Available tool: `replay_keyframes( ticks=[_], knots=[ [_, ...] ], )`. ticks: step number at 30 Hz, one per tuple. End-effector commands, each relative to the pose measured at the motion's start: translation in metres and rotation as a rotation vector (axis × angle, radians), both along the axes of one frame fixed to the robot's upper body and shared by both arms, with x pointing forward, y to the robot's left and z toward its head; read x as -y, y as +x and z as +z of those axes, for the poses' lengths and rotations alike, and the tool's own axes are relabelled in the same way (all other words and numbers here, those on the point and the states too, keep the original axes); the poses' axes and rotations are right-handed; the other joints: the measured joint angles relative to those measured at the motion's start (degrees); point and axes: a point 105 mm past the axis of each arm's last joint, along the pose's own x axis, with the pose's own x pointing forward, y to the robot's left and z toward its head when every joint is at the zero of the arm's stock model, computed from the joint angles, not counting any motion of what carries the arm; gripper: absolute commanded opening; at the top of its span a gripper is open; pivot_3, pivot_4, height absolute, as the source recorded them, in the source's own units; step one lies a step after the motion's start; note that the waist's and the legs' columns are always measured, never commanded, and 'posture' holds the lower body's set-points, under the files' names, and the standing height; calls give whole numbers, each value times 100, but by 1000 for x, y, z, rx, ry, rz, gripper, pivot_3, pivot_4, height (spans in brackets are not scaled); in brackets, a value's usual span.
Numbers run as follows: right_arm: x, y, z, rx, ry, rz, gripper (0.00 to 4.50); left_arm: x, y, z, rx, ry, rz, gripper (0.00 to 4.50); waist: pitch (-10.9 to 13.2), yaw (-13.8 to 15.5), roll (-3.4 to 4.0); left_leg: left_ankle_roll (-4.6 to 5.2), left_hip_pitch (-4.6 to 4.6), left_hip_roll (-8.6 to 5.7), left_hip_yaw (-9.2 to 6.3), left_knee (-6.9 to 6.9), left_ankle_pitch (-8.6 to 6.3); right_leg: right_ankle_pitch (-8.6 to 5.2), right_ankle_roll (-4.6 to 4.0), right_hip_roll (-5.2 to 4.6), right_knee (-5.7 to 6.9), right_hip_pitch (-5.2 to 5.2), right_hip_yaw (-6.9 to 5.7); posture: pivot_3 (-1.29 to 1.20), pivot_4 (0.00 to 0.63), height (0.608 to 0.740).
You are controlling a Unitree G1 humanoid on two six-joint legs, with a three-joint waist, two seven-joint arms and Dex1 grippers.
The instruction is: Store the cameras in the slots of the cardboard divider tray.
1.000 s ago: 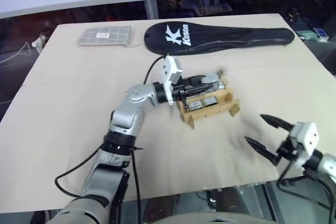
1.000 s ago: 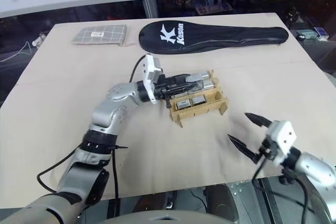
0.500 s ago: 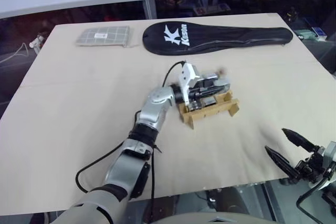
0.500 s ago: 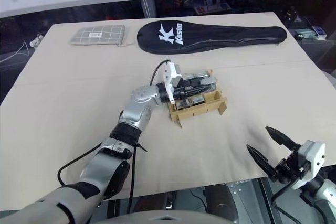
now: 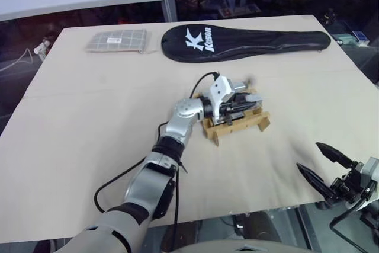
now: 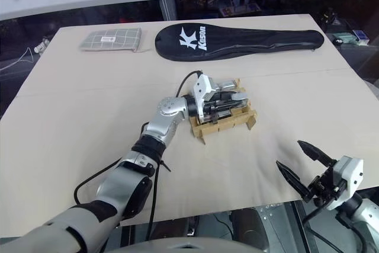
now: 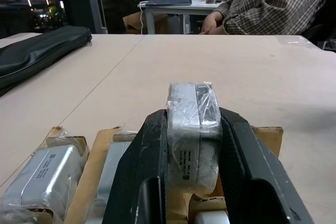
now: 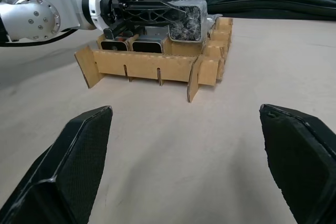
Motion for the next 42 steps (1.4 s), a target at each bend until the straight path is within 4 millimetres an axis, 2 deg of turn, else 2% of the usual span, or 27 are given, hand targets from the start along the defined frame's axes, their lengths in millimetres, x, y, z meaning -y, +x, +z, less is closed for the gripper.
replay_keyframes(
  ticks=[1, 8, 19, 29, 42],
  knots=[
    [4, 1, 10, 48, -21, -13, 4448, 4, -10, -9, -16, 40, -58, 719, 0, -3, 0, 0, 0, 0, 0, 0, 0, 0, 0, 0, 0, 0, 0, 0, 150, 740],
    [6, 1, 9, 50, -26, -15, 4448, 4, -17, -16, -17, 74, -83, 719, -3, -4, 4, 1, 0, 1, 0, 0, -1, -1, 1, -1, 0, 0, 0, 0, 150, 740],
    [6, 6, 11, 63, -30, -12, 4448, 4, -5, -10, 9, 32, 11, 719, -11, -1, 11, 1, 3, 0, 0, 0, -1, 0, 1, -1, 1, 4, 0, 0, 150, 740],
    [7, 10, 13, 90, -60, -15, 4448, 1, -12, -24, -45, 68, -17, 719, -20, -4, 15, 1, 4, 0, 0, 0, -1, 0, 1, -1, 1, 5, 0, 0, 150, 740],
    [5, 12, 14, 106, -68, -4, 4448, 1, -13, -29, -75, 63, 6, 719, -32, -11, 26, 1, 6, 0, 1, 0, -1, -1, 1, 0, 1, 20, 1, 0, 150, 740]
  ],
)
